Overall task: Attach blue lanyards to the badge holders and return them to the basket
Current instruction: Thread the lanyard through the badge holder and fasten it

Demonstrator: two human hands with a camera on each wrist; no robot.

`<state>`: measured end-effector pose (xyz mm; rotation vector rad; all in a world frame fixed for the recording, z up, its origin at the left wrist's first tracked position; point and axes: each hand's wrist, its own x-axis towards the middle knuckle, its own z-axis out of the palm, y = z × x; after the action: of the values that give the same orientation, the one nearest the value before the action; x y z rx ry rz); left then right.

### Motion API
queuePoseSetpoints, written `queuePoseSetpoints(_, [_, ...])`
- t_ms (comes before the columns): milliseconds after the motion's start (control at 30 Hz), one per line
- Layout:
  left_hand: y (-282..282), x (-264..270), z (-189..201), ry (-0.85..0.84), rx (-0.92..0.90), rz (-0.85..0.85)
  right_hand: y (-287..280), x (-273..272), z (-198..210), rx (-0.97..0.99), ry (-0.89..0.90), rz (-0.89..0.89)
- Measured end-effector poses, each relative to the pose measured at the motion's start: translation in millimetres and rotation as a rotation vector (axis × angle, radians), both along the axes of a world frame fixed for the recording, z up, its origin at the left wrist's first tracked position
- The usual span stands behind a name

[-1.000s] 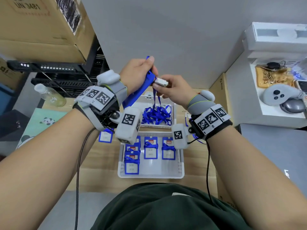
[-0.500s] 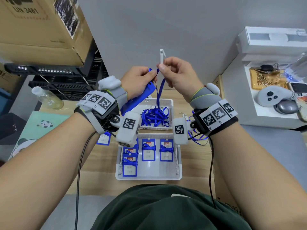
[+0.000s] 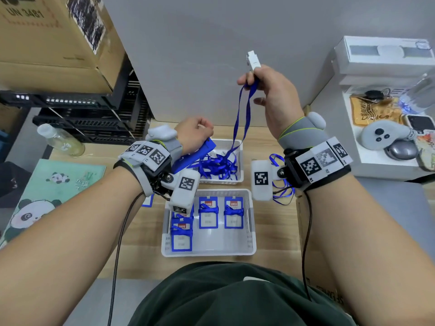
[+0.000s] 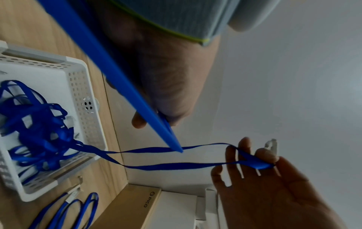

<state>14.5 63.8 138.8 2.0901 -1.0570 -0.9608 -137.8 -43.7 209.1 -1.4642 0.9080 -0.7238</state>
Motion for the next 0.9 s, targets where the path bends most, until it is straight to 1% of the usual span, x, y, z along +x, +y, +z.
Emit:
queuePoseSetpoints(33, [-0.7, -0.3, -5.1, -0.004, 0.012, -0.007, -0.6, 0.2, -1.4, -0.008, 0.001, -0.002])
queuePoseSetpoints(100, [0.2, -1.5, -15.1, -0.004, 0.033, -0.025, 1.0, 0.9, -0.5, 0.052, -0.085, 0.008])
queuePoseSetpoints(167, [-0.4, -3.1, -25.9, -0.036, 0.063, -0.062, 2.9, 2.8, 2.9, 0.243, -0.257, 0.023])
queuePoseSetpoints(200, [-0.7, -4.5, -31.3, -0.069, 0.078, -0.09, 3.8, 3.7, 4.4, 0.321, -0.314, 0.023])
queuePoseSetpoints(300, [-0.6, -10.0, -49.2, -0.138, 0.138, -0.194, 5.9, 7.5, 1.3, 0.387, -0.31, 0.015])
queuePoseSetpoints(433, [-7.0, -12.9, -86.9, -0.182, 0.274, -0.324, -0.3, 11.1, -22.1, 0.494, -0.3, -0.005])
queuePoseSetpoints(500, [-11.1, -12.6, -101.1, -0.202, 0.32, -0.363, -3.7, 11.1, -37.8, 0.521, -0.202, -0.027])
queuePoseSetpoints(633, [-23.2, -8.6, -130.0, -0.256, 0.404, -0.454, -13.7, 10.4, -81.7, 0.546, 0.141, -0.065])
queuePoseSetpoints(700, [-25.4, -6.4, -140.6, -0.308, 0.435, -0.503, -14.5, 9.9, -100.2, 0.528, 0.304, -0.037])
queuePoseSetpoints(767, [-35.0, -2.9, -152.0, -0.329, 0.461, -0.536, -19.1, 11.1, -120.4, 0.47, 0.466, 0.012])
queuePoseSetpoints(833, [-37.0, -3.0, -158.8, -0.362, 0.49, -0.566, -18.0, 9.9, -136.1, 0.4, 0.589, 0.069])
queuePoseSetpoints(900, [-48.1, 0.3, -171.5, -0.372, 0.522, -0.613, -23.1, 11.3, -156.7, 0.415, 0.68, 0.096])
